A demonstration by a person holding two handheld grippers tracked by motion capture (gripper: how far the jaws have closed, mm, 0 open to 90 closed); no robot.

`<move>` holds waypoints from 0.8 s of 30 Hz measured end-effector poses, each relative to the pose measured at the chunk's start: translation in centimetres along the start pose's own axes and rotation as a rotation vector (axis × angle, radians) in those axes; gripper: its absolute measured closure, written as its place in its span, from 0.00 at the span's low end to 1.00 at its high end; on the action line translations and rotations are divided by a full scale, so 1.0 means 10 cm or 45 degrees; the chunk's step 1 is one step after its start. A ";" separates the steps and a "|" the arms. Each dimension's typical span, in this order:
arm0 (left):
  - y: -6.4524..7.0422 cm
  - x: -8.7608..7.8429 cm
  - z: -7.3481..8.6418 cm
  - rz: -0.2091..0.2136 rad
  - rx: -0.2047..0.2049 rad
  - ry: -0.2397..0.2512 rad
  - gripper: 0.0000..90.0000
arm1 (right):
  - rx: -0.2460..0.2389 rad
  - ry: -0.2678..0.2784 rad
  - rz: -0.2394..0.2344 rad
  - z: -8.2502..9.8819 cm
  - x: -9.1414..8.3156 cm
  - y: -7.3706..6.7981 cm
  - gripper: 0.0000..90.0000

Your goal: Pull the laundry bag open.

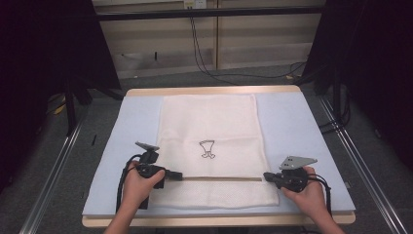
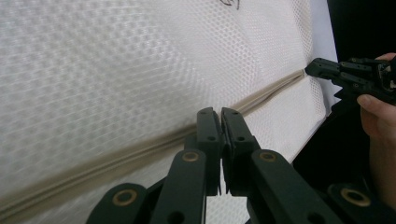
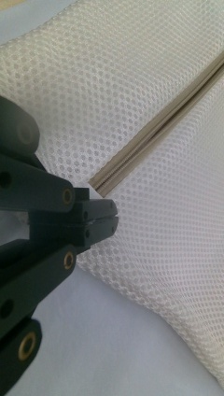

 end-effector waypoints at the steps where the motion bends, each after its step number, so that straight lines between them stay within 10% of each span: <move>1: -0.01 -0.02 0.01 -0.002 -0.014 0.004 0.97 | 0.000 0.000 0.001 0.00 0.00 0.00 1.00; 24: -0.46 -0.39 0.05 -0.026 -0.105 0.102 0.97 | 0.001 0.000 0.009 0.00 0.00 -0.01 1.00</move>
Point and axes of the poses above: each handheld gripper's, and its own axes: x roughly forward along the jaws, z roughly out of its underside, y roughly to its right, the point moved 8 cm from there along x, roughly forward along the jaws, and after that the axes turned 14 degrees about -z, right-handed, at the moved point
